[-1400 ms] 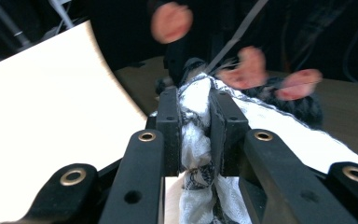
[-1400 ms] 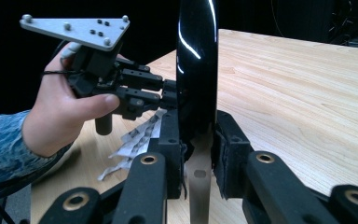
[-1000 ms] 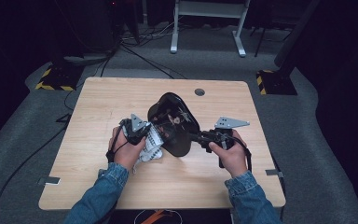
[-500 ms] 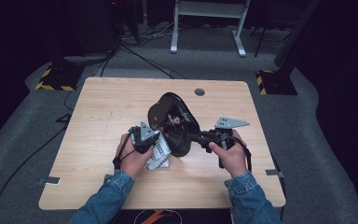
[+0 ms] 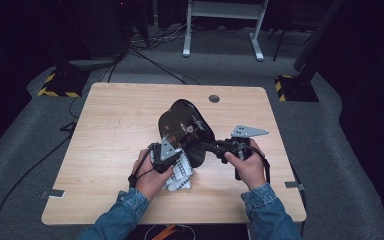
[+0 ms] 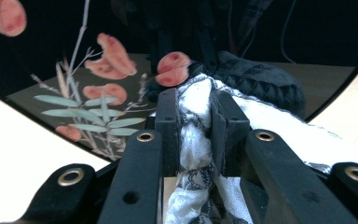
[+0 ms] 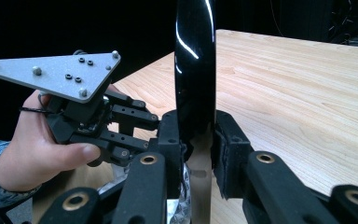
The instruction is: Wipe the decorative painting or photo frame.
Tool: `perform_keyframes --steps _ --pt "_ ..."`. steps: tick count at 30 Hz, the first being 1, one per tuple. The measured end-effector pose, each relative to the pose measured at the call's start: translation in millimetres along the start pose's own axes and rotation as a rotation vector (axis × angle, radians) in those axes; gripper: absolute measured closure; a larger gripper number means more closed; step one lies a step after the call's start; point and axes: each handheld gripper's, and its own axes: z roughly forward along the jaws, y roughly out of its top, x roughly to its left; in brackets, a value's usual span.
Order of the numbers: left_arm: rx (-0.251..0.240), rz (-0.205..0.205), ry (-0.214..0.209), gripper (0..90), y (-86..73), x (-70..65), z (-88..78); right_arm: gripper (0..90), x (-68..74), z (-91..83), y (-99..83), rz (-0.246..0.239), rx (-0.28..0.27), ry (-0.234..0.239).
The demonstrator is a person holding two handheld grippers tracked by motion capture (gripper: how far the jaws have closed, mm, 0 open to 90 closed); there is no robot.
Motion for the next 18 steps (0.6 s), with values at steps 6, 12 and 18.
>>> perform_keyframes --steps 6,12,18 --pt "0.022 -0.025 0.038 75.2 -7.6 15.8 2.3 75.7 -0.2 -0.6 -0.2 0.002 0.003 0.002" --pt "0.035 -0.069 0.082 74.9 -14.3 36.1 1.2 75.6 2.1 0.1 -0.1 -0.008 0.009 0.011" --pt "0.052 -0.105 0.106 73.5 -18.9 51.6 0.7 75.5 3.6 0.8 -0.2 -0.012 0.013 0.015"
